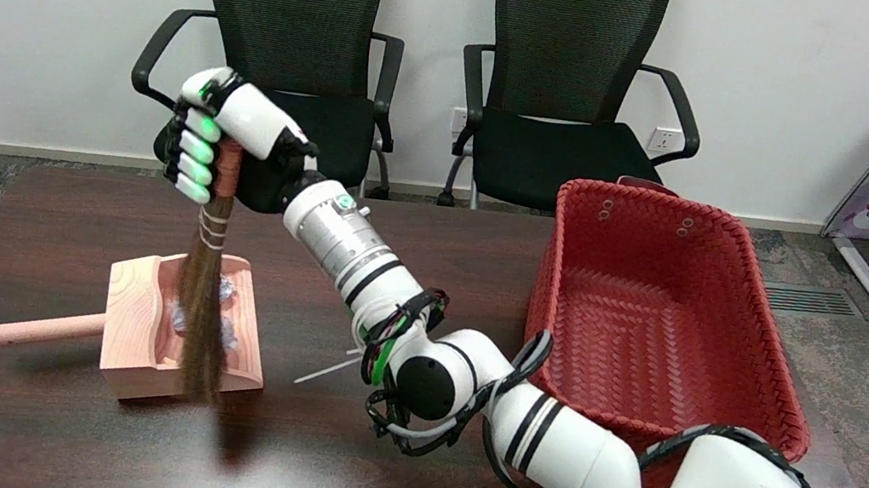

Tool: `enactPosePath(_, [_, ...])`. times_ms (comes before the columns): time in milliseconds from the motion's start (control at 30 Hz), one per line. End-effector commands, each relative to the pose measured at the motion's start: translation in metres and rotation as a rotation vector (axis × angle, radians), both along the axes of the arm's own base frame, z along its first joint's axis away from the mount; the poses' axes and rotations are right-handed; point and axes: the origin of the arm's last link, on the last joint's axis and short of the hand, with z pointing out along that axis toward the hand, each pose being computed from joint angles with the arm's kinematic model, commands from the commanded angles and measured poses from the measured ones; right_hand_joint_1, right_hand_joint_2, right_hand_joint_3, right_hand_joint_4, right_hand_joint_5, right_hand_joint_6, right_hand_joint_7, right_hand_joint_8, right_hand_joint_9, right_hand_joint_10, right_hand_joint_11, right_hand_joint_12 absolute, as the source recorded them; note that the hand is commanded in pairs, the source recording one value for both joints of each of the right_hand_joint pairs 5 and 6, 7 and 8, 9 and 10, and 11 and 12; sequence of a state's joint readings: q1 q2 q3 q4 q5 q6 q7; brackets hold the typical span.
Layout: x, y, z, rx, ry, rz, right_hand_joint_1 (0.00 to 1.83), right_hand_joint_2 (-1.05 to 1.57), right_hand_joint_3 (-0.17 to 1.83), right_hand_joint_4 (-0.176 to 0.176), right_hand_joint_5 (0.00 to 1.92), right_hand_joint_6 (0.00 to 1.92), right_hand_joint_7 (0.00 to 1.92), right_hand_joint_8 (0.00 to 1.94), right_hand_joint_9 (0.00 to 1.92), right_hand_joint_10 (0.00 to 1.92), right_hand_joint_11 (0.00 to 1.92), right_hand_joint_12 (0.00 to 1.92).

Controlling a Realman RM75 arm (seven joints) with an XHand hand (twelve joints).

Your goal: Sweep the paper ball into the dustpan.

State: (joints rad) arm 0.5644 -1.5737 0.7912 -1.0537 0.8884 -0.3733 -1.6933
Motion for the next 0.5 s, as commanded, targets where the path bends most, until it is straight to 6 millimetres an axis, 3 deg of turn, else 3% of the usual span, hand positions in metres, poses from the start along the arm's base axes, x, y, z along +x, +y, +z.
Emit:
enactPosePath(33, [0.039,0.005,0.021,0.118,-0.498,-0.067,0.80,1.02,1.69,-0.005,1.92,1.92,1.92,1.92,1.92,1.92,1.92,1.92])
enactPosePath(200, [0.059,0.008,0.045,0.086,-0.429,0.061,0.79,1.02,1.61,-0.006,1.92,1.92,1.92,1.92,1.92,1.92,1.92,1.92])
enactPosePath(367, [0.075,0.014,0.062,0.007,-0.133,0.222,0.77,1.16,1.52,-0.006,1.92,1.92,1.92,1.92,1.92,1.92,1.92,1.92])
enactPosePath(500, [0.075,0.012,0.068,-0.056,0.061,0.293,0.75,1.31,1.55,-0.002,1.92,1.92,1.92,1.92,1.92,1.92,1.92,1.92])
